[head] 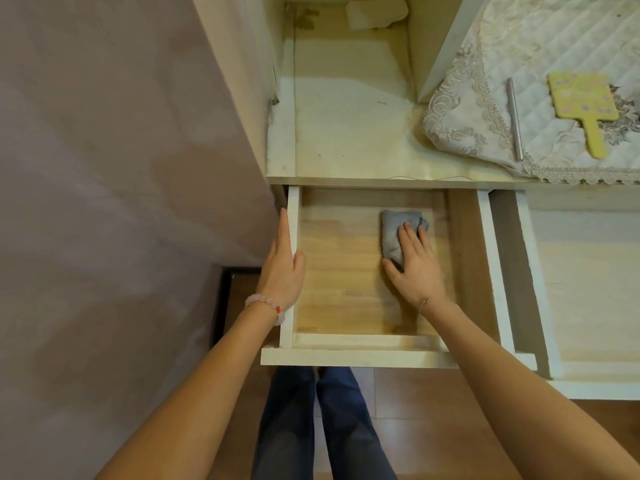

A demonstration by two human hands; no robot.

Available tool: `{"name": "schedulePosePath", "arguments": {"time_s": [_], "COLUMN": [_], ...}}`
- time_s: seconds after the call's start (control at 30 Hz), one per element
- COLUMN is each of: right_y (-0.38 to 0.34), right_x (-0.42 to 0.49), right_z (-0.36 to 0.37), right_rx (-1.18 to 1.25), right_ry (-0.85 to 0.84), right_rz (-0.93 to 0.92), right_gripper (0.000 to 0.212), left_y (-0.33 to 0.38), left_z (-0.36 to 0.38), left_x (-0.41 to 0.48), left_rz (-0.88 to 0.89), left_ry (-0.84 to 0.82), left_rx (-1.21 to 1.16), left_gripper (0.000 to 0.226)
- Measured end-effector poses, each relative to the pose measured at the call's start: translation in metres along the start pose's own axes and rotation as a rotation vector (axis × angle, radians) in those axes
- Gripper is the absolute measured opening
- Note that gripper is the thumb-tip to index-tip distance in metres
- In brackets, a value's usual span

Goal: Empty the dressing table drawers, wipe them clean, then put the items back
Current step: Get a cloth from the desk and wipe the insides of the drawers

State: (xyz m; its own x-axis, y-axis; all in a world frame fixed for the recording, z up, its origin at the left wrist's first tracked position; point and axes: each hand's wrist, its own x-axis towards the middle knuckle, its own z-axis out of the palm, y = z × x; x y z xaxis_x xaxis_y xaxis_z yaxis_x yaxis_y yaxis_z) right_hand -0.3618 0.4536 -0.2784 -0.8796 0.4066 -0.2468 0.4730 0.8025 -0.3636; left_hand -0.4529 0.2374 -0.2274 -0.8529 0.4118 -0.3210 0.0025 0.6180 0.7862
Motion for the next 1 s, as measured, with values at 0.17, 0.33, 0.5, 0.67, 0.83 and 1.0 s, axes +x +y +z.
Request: {"name": "schedulePosePath", "arguments": {"time_s": [0.17,0.33,0.5,0.67,0.83,1.0], "right_y": [-0.003,-0.010,-0.041,-0.088,-0.092,-0.096], "right_x": [0.005,0.012,0.033,0.052,0.061,0.067], "right_z": [0.010,0.015,0.022,0.038,0.040,0.042], "right_rx": [0.035,0.076,0.108,0.103,0.095,0.064], "right_ry": [0.077,0.119,0.138,0.108,0.092,0.057], "right_rz": [-0.009,-0.029,-0.047,-0.193,-0.250,-0.346], "right_gripper": [0.064,0.059,0.056,0.054,0.053,0.051], "left_y": [-0.007,-0.014,-0.018,-0.022,-0.023,-0.020], "left_z": [0.003,0.002,0.002,-0.004,-0.010,-0.007], "left_x": [0.003,0.008,0.010,0.015,0.030,0.038], "left_rz": [0.025,0.055,0.098,0.141,0.137,0.187], "left_ry": [0.038,0.040,0.044,0.044,0.046,0.053], "left_rx": [-0.010,-0.049,-0.090,-0.129,-0.163,-0.200], "left_gripper": [0.058,0.057,0.056,0.057,0.058,0.053]}}
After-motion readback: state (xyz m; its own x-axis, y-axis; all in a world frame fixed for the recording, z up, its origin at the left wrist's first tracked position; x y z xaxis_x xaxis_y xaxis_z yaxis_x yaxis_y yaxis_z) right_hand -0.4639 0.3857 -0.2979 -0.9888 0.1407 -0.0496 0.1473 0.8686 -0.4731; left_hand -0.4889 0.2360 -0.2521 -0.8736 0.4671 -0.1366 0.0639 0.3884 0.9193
